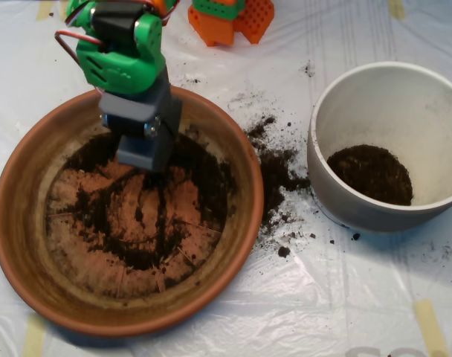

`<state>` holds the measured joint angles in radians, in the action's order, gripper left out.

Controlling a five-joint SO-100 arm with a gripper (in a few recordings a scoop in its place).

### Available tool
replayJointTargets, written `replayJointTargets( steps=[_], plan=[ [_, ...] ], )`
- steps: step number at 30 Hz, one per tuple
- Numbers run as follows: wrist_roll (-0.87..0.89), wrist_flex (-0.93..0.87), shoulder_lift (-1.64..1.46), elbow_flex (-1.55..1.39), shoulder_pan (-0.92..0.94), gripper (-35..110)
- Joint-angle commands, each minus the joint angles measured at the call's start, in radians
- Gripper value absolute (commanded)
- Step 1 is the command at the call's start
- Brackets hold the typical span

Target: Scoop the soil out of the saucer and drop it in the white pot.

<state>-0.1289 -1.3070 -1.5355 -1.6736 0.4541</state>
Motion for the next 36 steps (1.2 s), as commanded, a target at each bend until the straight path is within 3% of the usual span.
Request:
replayJointTargets(
  steps=[1, 12, 29, 36],
  plan=[
    [-0.006, -0.052, -0.129, 0.137, -0.018, 0],
    [-0.020, -0.225, -0.193, 0.423, -0.147, 0],
    [0.063, -0.491, 0.098, 1.098, -0.615, 0],
    [0.063, -0.495, 0.198, 1.167, -0.815, 0]
  ],
)
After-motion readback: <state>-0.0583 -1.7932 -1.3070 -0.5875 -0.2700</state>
